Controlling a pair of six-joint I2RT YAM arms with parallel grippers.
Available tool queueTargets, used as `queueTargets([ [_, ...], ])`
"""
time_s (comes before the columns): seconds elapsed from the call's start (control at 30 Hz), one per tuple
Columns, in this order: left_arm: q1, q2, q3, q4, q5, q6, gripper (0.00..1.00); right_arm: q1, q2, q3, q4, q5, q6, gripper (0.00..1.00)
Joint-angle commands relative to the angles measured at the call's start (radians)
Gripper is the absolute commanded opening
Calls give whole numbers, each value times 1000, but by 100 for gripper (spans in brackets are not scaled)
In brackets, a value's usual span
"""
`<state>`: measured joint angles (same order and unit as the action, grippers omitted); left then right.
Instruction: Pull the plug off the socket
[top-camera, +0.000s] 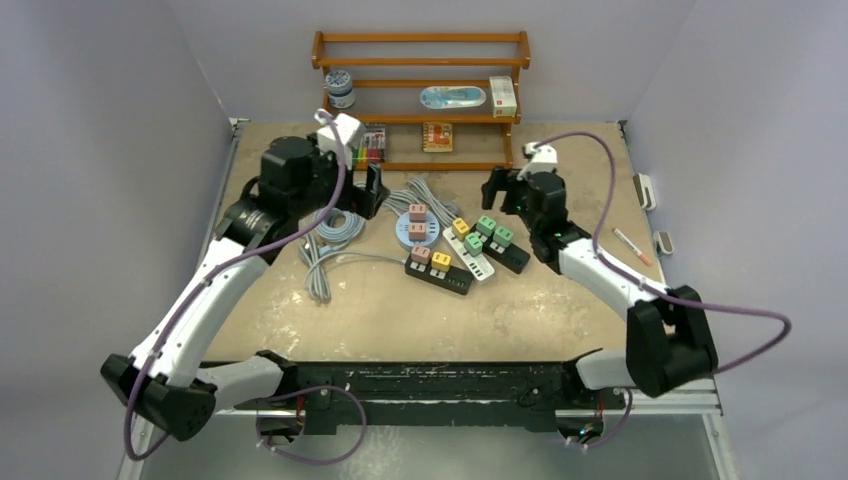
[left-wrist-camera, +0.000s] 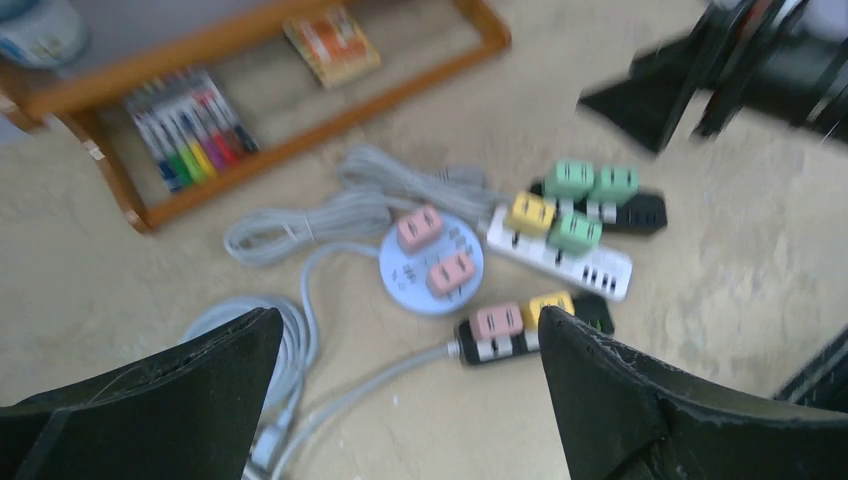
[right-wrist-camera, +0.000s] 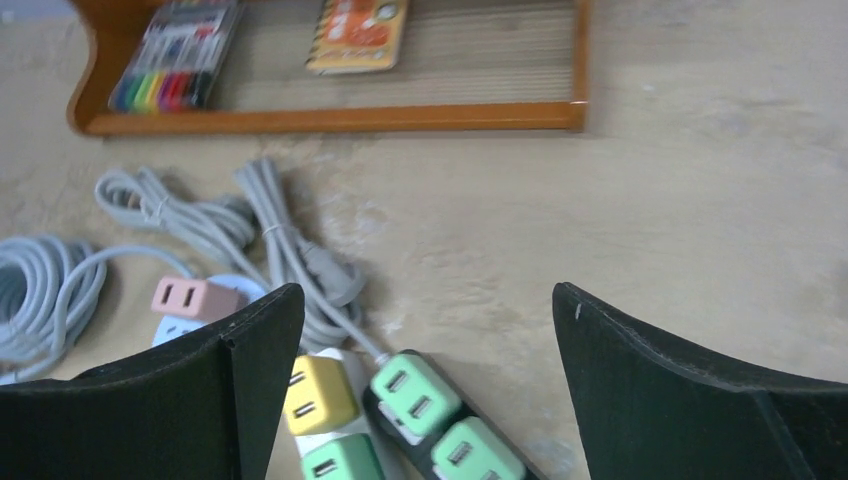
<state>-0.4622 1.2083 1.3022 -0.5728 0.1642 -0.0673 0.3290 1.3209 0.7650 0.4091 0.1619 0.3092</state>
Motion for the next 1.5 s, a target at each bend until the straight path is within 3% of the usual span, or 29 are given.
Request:
queueTargets([
  [0.0, 11, 9, 39, 197, -112, -73, 100, 97, 94, 147, -104, -32, -131, 92],
  [0.2, 27, 99, 123, 197, -254, -167, 97, 202, 174, 245, -166, -89, -220, 87],
  [0.27, 35, 108, 133, 189, -363, -193, 97, 235, 208, 279, -198, -98, -250, 86],
  [0.33, 55, 86, 83, 256, -455, -229, 98, 248, 229, 295, -208, -128, -270, 85],
  [0.5, 191, 67, -32, 455, -500, -299, 99, 252, 223, 303, -188, -190, -267, 86],
  [0.73, 341, 163, -98, 694, -551, -197, 97, 258, 160, 260, -173, -216, -235, 87],
  [0.87, 414, 223, -117, 812, -663, -314, 96, 258, 117, 235, -144, -230, -207, 88],
  [1.0, 414, 293, -65, 773, -869, -352, 96, 260, 59, 225, -131, -250, -196, 88],
  [1.07, 415, 386, 80, 552, -1031, -421, 93, 260, 25, 214, -132, -237, -197, 89],
  [1.13, 392, 399, 95, 529, -1113, -378, 92, 260, -8, 213, -152, -205, -204, 89],
  [1.23, 433, 388, 93, 535, -980, -410, 96, 260, -43, 179, -150, -151, -215, 89],
  [1.33, 476, 438, 145, 499, -588, -382, 97, 260, -43, 164, -144, -142, -214, 90],
  [1.47, 486, 491, 234, 328, -179, -265, 96, 261, -35, 160, -151, -156, -204, 90],
])
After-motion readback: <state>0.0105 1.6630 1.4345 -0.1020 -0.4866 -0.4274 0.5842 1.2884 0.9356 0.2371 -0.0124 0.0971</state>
